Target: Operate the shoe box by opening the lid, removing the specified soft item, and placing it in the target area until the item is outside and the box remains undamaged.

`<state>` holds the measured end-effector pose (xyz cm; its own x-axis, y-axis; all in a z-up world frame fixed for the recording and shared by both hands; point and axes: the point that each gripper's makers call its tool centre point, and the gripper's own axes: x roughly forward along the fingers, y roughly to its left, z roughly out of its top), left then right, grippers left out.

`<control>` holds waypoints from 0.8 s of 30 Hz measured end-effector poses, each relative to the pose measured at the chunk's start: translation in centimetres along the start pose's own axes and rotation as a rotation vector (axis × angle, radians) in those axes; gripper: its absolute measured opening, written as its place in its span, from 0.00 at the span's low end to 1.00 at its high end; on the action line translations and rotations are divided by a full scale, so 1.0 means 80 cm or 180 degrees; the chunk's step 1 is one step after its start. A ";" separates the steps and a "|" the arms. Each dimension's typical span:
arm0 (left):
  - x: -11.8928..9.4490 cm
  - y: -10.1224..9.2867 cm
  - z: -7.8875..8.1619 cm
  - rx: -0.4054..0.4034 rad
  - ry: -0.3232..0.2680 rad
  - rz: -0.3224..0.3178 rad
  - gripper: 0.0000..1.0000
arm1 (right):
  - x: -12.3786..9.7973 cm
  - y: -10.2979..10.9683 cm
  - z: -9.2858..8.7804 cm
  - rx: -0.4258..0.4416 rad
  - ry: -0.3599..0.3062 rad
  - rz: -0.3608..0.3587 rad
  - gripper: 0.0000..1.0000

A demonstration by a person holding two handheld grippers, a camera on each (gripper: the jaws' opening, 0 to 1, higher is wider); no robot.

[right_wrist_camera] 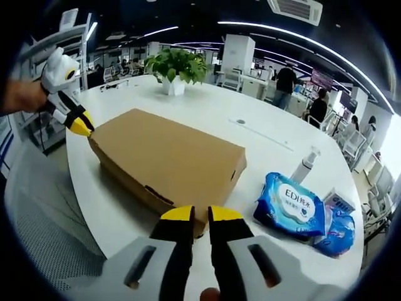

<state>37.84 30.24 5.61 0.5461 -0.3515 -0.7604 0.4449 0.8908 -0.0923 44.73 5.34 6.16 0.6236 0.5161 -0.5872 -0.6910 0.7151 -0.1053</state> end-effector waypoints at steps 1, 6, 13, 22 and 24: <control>0.000 0.001 0.002 0.0014 -0.0018 0.0001 0.10 | 0.001 0.001 -0.001 -0.0009 0.0007 0.0012 0.06; 0.001 0.002 0.003 0.0029 -0.0014 0.0007 0.09 | 0.002 0.001 -0.003 0.0094 0.0018 0.0030 0.05; -0.001 0.001 0.002 -0.0039 0.0004 -0.0029 0.10 | 0.001 -0.008 0.000 0.0253 0.0031 0.0067 0.13; -0.020 0.001 -0.004 0.0367 -0.0090 -0.0117 0.30 | -0.013 -0.020 -0.018 -0.0181 0.0241 0.0413 0.20; -0.016 0.002 -0.016 0.0494 0.0027 -0.0109 0.34 | -0.007 -0.013 -0.027 -0.0352 0.0326 0.0486 0.21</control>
<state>36.32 31.18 5.73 0.5228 -0.3779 -0.7641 0.5679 0.8229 -0.0184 44.31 3.29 4.86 0.4721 0.5598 -0.6809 -0.8140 0.5734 -0.0930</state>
